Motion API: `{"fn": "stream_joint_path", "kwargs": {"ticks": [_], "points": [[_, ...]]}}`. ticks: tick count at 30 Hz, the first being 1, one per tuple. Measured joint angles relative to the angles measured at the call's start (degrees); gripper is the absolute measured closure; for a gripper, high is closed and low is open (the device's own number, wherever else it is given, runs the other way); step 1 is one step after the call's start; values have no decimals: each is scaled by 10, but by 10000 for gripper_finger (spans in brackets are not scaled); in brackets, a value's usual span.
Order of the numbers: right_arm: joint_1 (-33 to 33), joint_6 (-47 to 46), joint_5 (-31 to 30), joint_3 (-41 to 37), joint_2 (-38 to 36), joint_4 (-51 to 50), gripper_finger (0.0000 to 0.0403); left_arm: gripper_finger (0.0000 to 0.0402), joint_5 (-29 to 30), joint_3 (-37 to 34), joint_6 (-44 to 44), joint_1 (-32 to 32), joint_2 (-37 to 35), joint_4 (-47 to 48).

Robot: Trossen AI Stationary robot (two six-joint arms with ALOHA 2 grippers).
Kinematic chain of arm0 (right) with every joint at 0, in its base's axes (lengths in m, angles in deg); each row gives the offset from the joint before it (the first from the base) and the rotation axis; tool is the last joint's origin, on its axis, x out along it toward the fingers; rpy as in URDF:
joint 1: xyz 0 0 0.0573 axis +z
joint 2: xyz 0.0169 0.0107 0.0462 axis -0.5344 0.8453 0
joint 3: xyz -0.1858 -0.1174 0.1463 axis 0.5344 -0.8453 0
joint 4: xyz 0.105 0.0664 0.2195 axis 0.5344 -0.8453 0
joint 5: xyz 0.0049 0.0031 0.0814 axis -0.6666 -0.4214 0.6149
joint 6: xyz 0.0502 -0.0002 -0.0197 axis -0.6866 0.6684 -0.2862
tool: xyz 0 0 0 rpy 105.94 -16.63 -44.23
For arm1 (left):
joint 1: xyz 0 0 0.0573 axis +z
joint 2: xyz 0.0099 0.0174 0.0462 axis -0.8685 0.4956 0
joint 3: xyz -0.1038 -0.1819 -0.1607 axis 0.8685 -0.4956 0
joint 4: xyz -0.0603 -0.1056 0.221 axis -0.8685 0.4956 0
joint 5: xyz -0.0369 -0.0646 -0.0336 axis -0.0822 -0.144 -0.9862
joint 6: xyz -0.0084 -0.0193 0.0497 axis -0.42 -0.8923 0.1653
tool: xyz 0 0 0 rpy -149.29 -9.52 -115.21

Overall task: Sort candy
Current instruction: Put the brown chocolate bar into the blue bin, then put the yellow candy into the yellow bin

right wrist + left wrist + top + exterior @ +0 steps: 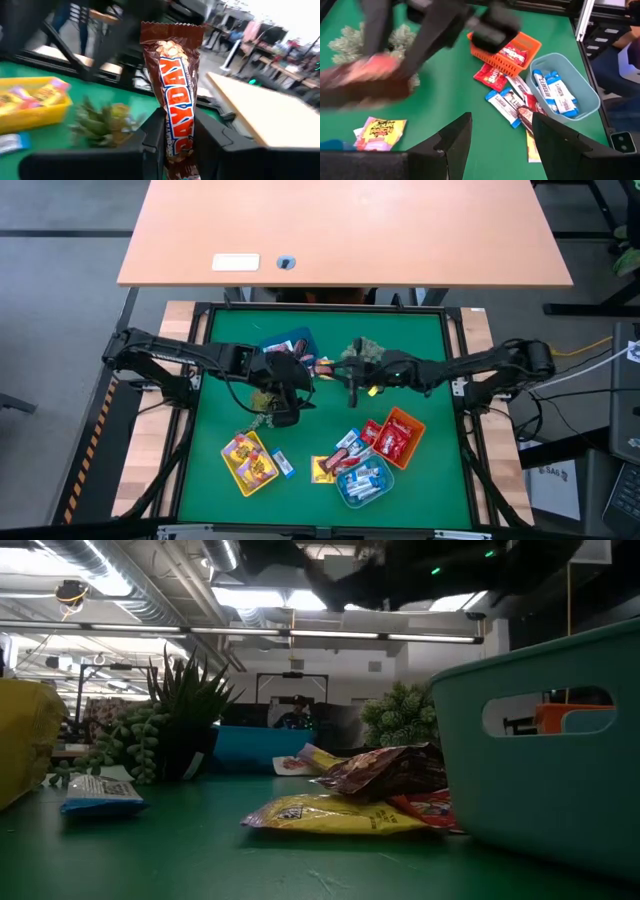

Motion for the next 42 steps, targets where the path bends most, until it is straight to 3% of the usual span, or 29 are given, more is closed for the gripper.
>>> {"fn": "stream_joint_path", "kwargs": {"ticks": [12,24,27,36,42], "points": [[-84,17,-3,142,200,11,329,208,0,0,0,-17,0,0],[-109,17,1,214,264,-32,327,208,1,-1,0,-17,0,0],[-107,17,2,228,264,-65,307,208,0,-1,0,-17,0,0],[-107,18,1,266,260,-173,193,208,0,-1,0,-17,0,0],[-107,19,-3,309,237,-280,162,208,1,-1,0,-17,0,-1]]}}
